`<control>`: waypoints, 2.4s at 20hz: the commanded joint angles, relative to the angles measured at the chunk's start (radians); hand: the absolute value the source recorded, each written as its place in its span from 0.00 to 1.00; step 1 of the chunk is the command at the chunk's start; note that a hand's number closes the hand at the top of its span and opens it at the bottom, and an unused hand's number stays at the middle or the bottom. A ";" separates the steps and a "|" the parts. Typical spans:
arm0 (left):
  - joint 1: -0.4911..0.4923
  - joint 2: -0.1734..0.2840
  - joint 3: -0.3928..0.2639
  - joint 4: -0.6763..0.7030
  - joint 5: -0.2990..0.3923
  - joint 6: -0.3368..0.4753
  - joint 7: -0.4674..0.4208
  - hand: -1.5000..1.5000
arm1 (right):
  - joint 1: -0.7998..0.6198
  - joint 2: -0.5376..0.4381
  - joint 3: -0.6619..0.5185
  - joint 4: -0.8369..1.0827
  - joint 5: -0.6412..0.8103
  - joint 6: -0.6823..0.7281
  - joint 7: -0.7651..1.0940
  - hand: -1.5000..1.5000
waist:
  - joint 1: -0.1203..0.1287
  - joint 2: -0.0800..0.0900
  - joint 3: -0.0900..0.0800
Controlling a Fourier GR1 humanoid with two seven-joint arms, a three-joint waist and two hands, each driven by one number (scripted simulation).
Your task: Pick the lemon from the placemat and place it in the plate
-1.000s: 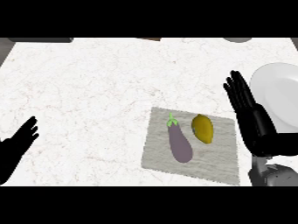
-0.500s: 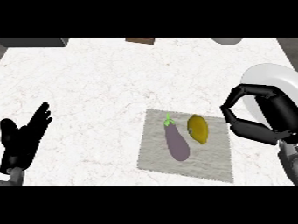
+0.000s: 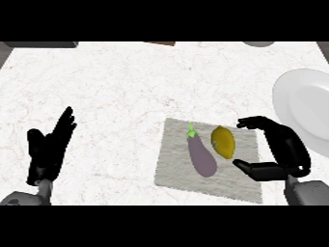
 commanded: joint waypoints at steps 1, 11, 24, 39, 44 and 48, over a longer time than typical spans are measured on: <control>-0.037 -0.024 -0.006 0.041 -0.030 0.018 0.002 0.50 | -0.033 -0.076 0.040 0.164 0.112 0.127 -0.215 0.00 | 0.002 -0.002 -0.003; 0.051 -0.030 -0.023 -0.047 -0.048 0.029 0.023 0.50 | -0.179 -0.260 0.070 0.135 0.449 -0.053 -0.055 0.00 | 0.002 -0.013 -0.006; -0.003 -0.066 0.024 -0.003 -0.097 0.014 0.055 0.50 | -0.235 -0.218 0.226 0.048 0.645 0.163 0.266 0.00 | -0.010 -0.010 -0.006; -0.019 -0.170 0.080 0.032 -0.208 -0.035 0.042 0.50 | -0.342 -0.044 0.145 0.292 0.864 0.175 0.179 0.00 | -0.005 -0.009 -0.005; -0.009 -0.134 0.152 0.014 -0.173 -0.123 0.039 0.50 | -0.307 0.008 0.135 0.302 0.910 0.157 0.175 0.00 | -0.007 -0.009 -0.005; 0.061 -0.184 0.120 -0.087 -0.224 -0.099 0.085 0.50 | -0.266 -0.014 0.097 0.235 0.932 0.190 0.151 0.00 | -0.009 -0.010 -0.005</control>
